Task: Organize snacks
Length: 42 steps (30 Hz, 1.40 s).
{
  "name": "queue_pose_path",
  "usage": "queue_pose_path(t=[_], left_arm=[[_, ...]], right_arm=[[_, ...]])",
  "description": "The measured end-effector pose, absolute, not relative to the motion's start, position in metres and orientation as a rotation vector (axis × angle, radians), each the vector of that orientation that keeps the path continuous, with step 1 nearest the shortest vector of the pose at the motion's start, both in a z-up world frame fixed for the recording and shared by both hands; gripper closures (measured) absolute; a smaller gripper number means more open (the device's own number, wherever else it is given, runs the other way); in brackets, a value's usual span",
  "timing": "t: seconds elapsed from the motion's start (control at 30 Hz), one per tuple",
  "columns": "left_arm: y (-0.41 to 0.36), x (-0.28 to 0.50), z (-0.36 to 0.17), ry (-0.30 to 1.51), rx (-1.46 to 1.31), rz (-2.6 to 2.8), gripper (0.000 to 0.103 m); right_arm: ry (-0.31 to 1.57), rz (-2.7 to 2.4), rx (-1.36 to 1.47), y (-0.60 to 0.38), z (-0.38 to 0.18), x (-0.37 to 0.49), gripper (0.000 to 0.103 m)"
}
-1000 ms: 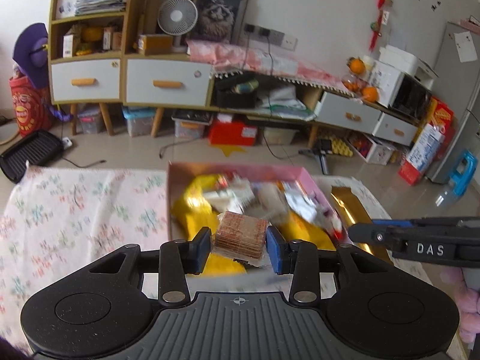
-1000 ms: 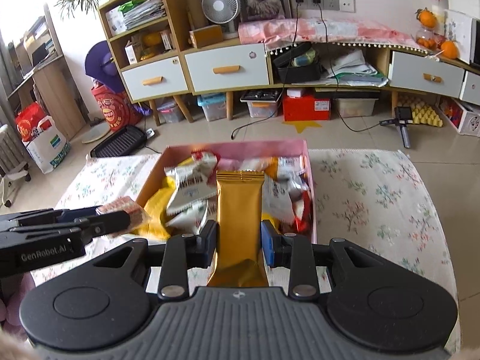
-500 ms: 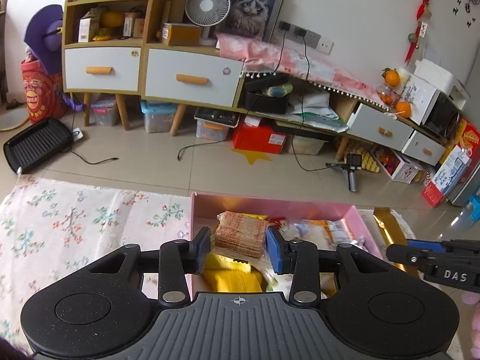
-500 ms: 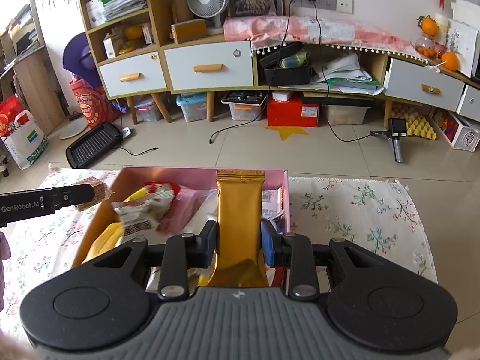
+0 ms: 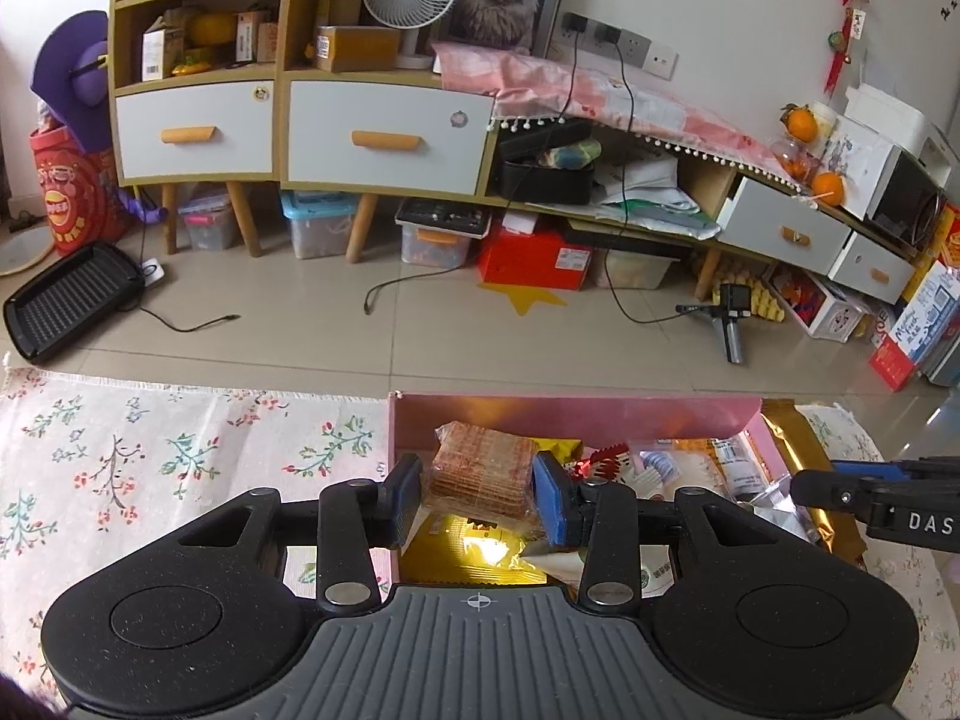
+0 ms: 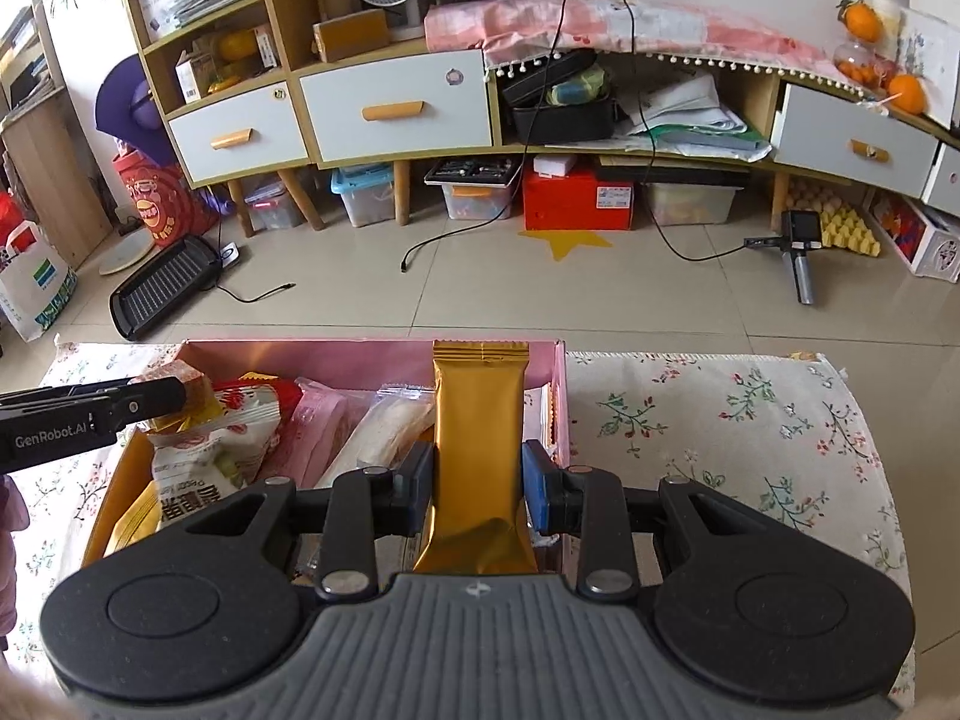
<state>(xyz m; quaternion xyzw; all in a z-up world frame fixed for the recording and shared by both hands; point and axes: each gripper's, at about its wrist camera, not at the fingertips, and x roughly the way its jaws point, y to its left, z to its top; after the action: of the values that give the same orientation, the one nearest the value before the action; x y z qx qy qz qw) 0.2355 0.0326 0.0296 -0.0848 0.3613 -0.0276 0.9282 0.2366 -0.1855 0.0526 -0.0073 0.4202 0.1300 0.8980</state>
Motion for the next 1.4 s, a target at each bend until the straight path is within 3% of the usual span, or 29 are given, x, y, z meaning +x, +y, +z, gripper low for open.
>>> queue_pose_path(t=[0.1, 0.13, 0.23, 0.77, 1.4], left_arm=[[0.032, 0.234, 0.029, 0.727, -0.164, -0.068, 0.058], [0.032, 0.233, 0.029, 0.722, -0.162, -0.067, 0.051], [0.032, 0.23, 0.031, 0.706, -0.171, -0.073, 0.04], [0.023, 0.164, 0.058, 0.738, -0.101, -0.083, 0.013], [-0.007, 0.064, 0.057, 0.832, 0.031, -0.034, 0.004]], right_arm=[[0.861, 0.268, -0.006, -0.184, 0.052, 0.236, 0.071], [0.854, 0.264, -0.002, -0.184, 0.053, 0.236, 0.068], [0.835, 0.253, 0.015, -0.186, 0.056, 0.236, 0.049], [0.812, 0.228, -0.024, -0.188, 0.077, 0.202, 0.027], [0.846, 0.171, 0.055, -0.211, 0.082, 0.129, 0.012]])
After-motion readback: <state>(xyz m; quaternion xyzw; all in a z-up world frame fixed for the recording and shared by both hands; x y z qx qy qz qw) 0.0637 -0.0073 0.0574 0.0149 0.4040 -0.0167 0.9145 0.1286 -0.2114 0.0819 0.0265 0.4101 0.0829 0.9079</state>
